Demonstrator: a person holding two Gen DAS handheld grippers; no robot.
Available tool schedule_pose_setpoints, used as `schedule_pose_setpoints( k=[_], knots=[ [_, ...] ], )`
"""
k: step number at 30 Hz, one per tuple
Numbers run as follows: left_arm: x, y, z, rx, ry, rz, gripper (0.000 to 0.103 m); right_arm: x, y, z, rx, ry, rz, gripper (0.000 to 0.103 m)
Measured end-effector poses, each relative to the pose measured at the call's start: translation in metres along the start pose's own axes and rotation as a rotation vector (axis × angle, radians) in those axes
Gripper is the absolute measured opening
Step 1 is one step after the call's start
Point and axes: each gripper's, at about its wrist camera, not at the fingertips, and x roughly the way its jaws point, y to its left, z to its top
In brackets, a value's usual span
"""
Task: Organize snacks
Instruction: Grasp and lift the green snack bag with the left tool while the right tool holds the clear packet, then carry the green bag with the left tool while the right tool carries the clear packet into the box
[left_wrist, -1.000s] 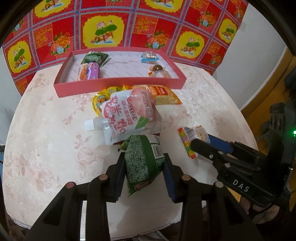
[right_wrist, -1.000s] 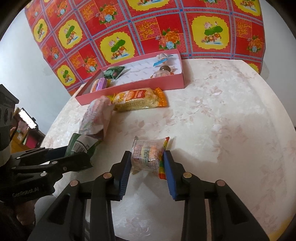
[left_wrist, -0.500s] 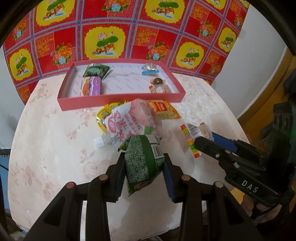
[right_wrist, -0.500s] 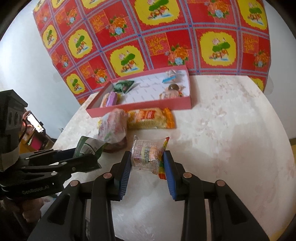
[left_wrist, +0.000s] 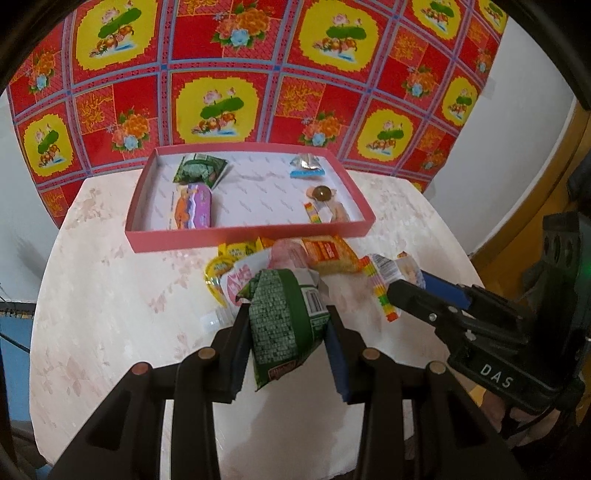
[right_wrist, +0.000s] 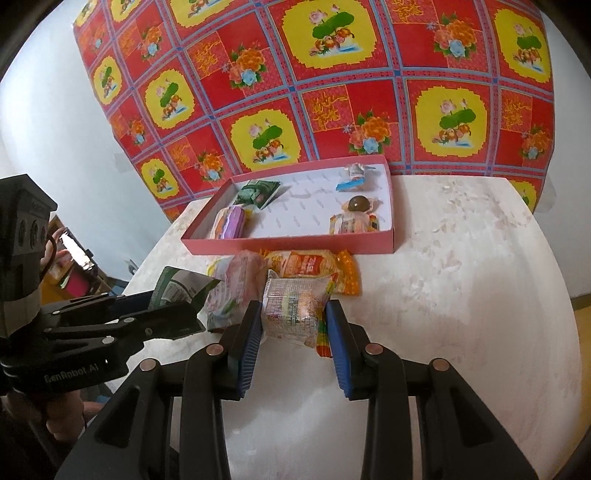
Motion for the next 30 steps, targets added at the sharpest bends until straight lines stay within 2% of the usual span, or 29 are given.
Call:
schedule_pose_setpoints(
  k=[14, 30],
  knots=[
    [0.006, 0.017, 0.033, -0.026, -0.018, 0.014, 0.039, 0.014, -0.006, 0.032, 0.007, 0.003, 0.002, 0.036],
    [0.03, 0.05, 0.063, -0.088, -0.041, 0.076, 0.039, 0.039, -0.017, 0.057, 0.026, 0.006, -0.029, 0.036]
  ],
)
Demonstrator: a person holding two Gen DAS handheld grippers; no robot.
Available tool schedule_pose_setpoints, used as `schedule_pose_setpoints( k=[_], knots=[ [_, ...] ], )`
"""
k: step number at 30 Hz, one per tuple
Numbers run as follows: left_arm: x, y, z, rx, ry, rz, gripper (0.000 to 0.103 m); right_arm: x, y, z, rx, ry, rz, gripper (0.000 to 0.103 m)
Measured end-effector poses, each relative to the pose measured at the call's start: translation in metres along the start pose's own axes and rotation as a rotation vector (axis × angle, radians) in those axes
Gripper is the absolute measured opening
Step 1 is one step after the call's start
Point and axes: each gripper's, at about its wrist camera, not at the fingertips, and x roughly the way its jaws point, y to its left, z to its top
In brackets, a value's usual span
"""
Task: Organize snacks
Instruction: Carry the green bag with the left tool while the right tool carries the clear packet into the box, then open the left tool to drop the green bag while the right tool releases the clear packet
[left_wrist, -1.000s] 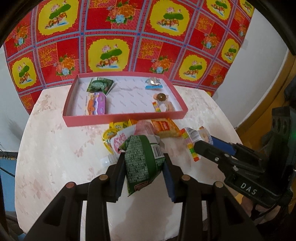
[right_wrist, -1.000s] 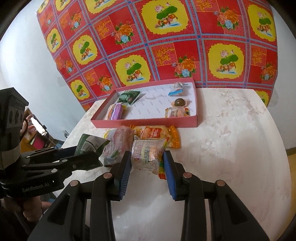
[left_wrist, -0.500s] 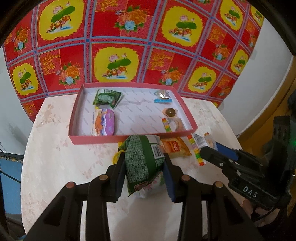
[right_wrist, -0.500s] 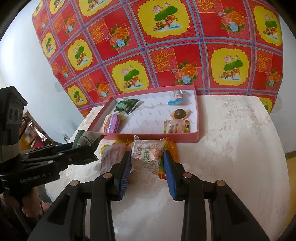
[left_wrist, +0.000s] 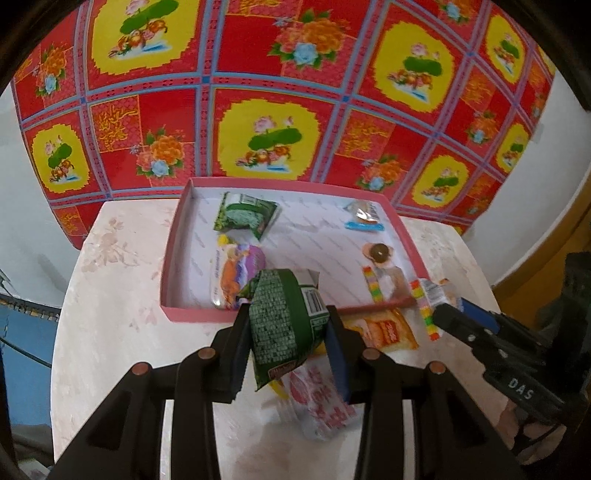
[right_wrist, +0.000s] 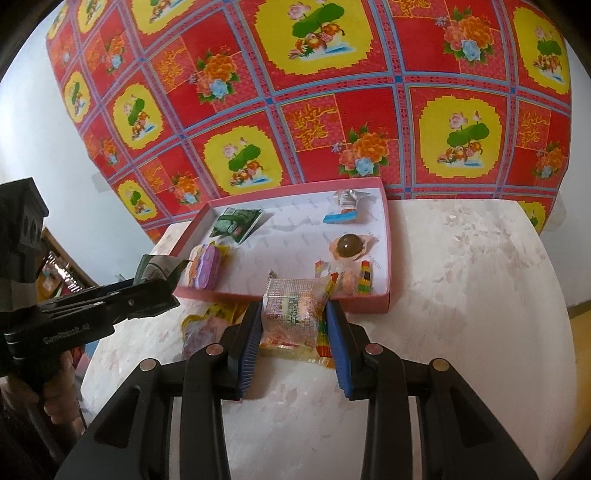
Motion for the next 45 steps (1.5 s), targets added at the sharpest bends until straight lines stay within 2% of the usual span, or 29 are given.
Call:
schedule_pose_setpoints(
  k=[12, 26, 45],
  knots=[
    [0.028, 0.011, 0.018, -0.007, -0.018, 0.055, 0.039, 0.021, -0.004, 0.017, -0.005, -0.007, -0.025, 0.036],
    [0.059, 0.02, 0.018, -0.033, 0.006, 0.057, 0.04, 0.051, -0.022, 0.034, 0.012, 0.015, -0.066, 0.036],
    [0.073, 0.015, 0.031, -0.013, -0.017, 0.066, 0.042, 0.072, -0.036, 0.038, 0.064, 0.032, -0.073, 0.037]
  ],
)
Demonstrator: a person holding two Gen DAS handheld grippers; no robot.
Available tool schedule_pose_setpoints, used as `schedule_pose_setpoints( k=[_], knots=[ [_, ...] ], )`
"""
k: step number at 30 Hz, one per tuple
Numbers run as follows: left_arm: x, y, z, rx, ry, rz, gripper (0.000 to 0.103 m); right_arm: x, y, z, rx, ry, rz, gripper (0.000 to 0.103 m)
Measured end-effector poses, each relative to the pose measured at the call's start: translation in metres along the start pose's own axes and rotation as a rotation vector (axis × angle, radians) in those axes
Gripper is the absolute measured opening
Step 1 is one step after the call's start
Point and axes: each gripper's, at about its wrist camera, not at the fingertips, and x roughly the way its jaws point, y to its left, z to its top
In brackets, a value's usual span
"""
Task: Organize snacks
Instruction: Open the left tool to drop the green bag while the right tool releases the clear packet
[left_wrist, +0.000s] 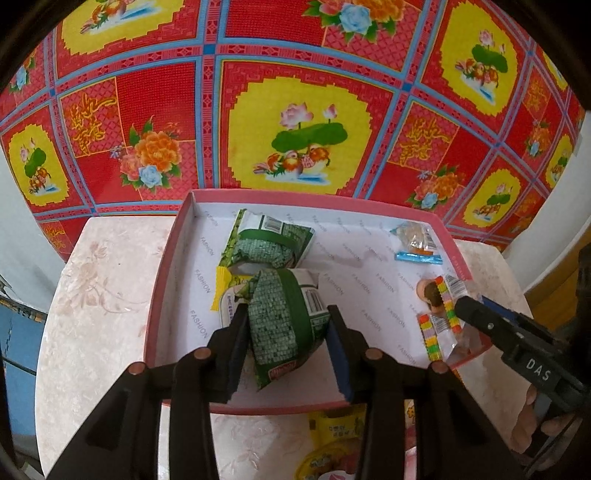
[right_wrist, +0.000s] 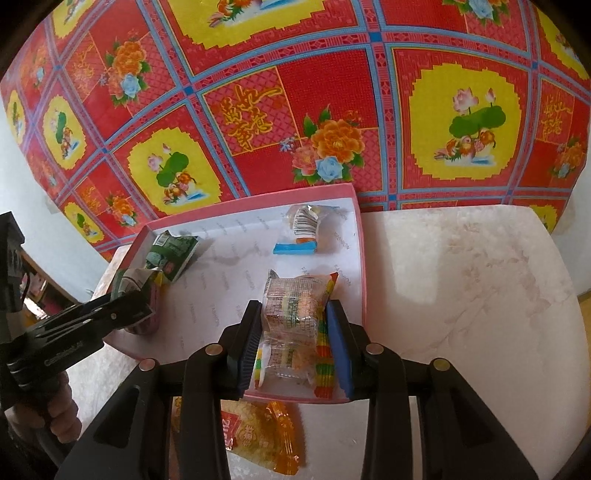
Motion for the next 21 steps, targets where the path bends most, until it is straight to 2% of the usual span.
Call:
schedule_pose_setpoints(
  k=[7, 11, 21],
  knots=[
    [-0.003, -0.002, 0.0, 0.0, 0.015, 0.006, 0.045, -0.004, 0.0, -0.001, 0.01, -0.013, 0.003, 0.039],
    [-0.013, -0.005, 0.001, 0.006, -0.005, 0.009, 0.052, -0.009, 0.002, -0.002, 0.012, -0.024, 0.004, 0.043],
    [-0.037, -0.007, -0.007, -0.003, -0.012, -0.002, 0.052, -0.034, 0.015, -0.009, -0.009, -0.05, 0.027, 0.044]
  ],
)
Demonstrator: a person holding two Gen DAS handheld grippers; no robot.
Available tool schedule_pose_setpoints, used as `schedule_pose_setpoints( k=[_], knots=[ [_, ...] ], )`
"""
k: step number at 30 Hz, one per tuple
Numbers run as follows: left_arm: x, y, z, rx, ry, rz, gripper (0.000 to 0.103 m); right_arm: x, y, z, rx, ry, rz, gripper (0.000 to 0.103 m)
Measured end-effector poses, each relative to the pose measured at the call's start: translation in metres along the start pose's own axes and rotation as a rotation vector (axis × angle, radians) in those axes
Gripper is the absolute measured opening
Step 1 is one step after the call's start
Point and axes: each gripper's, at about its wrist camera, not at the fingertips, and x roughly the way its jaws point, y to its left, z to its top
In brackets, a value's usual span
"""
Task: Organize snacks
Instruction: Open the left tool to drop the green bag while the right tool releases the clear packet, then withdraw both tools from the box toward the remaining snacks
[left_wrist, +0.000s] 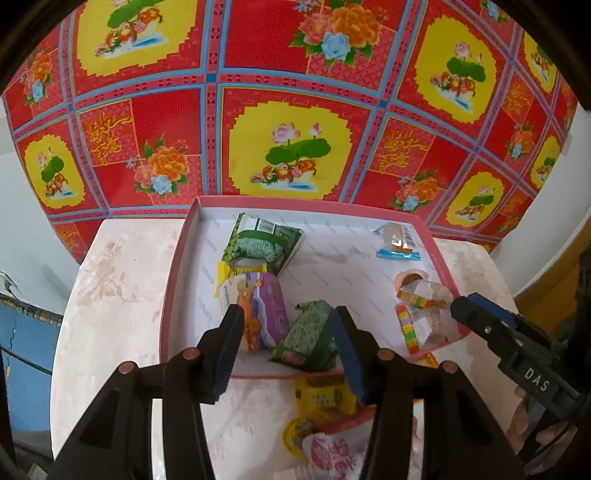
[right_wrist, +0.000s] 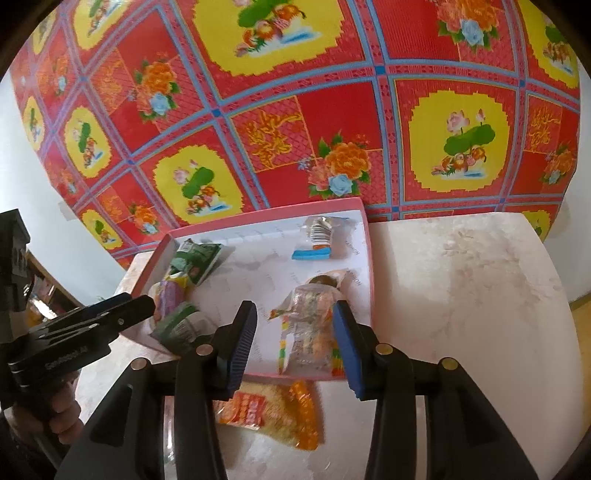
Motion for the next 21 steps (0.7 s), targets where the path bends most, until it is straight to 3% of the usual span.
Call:
schedule_pose_setpoints(
  k=[21],
  knots=[
    [-0.029, 0.014, -0.042, -0.034, 0.025, 0.011, 0.052, -0.024, 0.012, -0.037, 0.015, 0.061, -0.004, 0.052]
  ],
)
